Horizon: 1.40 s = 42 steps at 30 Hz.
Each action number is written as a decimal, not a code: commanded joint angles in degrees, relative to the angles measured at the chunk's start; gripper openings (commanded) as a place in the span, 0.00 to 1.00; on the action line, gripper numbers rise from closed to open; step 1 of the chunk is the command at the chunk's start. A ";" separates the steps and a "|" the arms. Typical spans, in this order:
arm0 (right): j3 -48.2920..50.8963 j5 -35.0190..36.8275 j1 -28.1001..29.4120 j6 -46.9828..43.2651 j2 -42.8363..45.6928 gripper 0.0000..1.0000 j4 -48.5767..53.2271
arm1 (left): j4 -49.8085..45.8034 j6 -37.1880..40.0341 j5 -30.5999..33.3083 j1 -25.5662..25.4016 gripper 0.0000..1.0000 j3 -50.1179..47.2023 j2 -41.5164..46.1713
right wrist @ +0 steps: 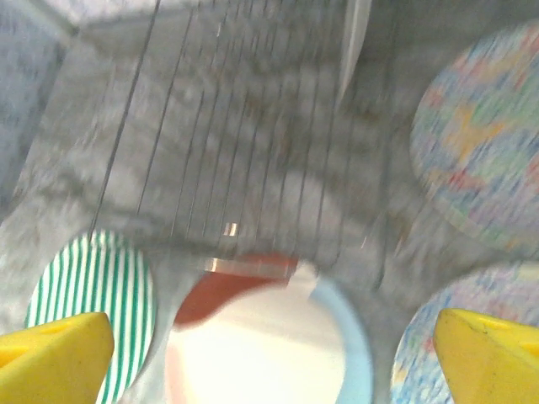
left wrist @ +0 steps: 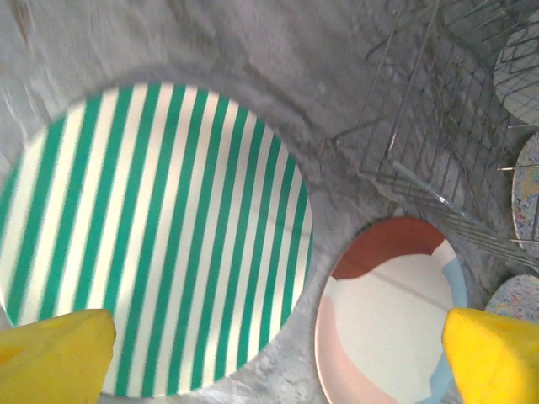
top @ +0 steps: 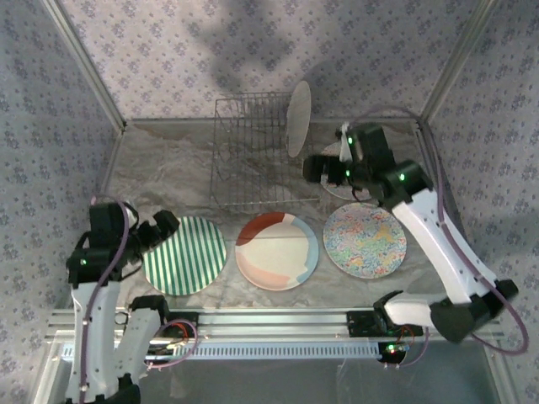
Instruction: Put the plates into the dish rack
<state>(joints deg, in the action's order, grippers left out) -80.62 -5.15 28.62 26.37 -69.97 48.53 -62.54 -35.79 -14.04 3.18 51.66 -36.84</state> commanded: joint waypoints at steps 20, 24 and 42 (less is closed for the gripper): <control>45.57 -13.34 5.83 19.59 17.02 0.97 -16.87 | 36.51 -11.89 3.56 -37.90 0.99 -15.57 -16.48; 47.50 -13.62 5.55 20.08 14.91 0.96 -20.50 | 41.84 -12.29 2.70 -38.07 0.99 -16.51 -19.22; 53.27 -14.11 4.80 22.53 14.12 0.94 -28.97 | 47.96 -10.39 6.35 -47.08 0.99 -16.07 -29.08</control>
<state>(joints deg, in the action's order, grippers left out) -28.42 -19.77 33.85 47.81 -56.73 20.60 -14.85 -47.99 -8.73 -43.31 34.44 -64.73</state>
